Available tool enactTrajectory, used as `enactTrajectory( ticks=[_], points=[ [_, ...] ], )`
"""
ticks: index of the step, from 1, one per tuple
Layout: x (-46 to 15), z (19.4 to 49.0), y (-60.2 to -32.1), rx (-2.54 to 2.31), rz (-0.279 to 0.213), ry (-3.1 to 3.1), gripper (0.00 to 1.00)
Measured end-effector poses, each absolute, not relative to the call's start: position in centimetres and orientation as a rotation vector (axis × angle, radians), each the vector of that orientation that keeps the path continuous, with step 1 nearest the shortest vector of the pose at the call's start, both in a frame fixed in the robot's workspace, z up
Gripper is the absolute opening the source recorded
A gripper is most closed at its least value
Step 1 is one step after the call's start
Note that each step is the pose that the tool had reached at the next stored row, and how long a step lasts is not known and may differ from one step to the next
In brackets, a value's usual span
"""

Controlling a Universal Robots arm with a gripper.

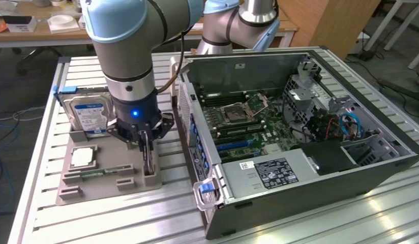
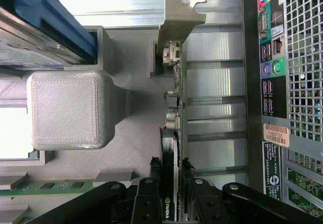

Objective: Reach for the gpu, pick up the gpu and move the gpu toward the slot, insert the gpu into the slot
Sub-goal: 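Pick up the gpu and move the gpu toward the slot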

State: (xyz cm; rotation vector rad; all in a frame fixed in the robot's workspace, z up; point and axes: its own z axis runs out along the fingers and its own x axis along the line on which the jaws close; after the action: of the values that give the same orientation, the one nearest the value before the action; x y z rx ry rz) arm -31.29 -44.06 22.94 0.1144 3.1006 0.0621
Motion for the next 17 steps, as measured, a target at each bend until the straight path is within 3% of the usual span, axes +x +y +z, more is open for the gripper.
enactTrajectory(
  ticks=[9,17],
  points=[
    [-31.3,23.0,-44.0,0.115,0.062,3.101,0.26],
    [-31.4,26.4,-44.0,0.115,0.062,3.101,0.26]
  ],
)
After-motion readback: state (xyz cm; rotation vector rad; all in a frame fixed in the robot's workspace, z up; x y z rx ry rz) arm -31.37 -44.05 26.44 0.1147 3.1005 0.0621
